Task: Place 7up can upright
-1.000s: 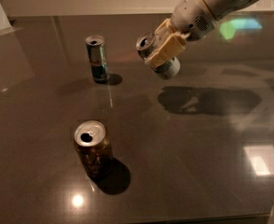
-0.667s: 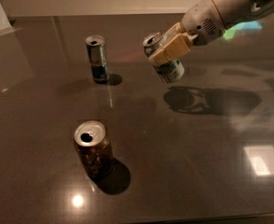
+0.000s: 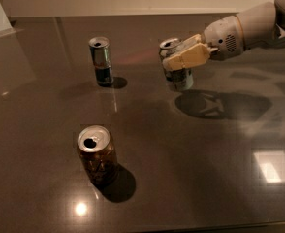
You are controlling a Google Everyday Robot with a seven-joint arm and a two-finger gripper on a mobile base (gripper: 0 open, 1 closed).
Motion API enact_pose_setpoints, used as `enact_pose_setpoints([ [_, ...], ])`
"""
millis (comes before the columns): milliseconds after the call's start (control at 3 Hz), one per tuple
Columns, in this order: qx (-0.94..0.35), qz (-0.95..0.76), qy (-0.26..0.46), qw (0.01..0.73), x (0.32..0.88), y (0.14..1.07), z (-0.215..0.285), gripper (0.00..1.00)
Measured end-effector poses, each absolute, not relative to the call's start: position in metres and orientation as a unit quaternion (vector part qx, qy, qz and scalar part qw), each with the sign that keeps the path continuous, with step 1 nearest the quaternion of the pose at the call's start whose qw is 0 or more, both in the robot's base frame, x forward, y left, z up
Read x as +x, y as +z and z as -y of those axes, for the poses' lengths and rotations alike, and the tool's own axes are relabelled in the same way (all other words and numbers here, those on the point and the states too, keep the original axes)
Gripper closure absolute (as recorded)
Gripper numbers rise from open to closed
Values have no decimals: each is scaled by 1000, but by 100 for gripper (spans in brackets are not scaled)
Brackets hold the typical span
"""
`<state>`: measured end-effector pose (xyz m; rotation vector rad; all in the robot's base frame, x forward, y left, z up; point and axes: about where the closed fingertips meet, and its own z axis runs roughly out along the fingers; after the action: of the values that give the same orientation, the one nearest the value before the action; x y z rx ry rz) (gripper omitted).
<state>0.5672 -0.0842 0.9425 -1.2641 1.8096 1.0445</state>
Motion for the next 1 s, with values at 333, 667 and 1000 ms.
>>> enact_pose_setpoints([
  [333,-469,-679,424,373,569,938,93,100],
  [667,-457,-669,433,394,572,932,101,100],
  [1000,-451,-662,439,407,573,924,108,82],
])
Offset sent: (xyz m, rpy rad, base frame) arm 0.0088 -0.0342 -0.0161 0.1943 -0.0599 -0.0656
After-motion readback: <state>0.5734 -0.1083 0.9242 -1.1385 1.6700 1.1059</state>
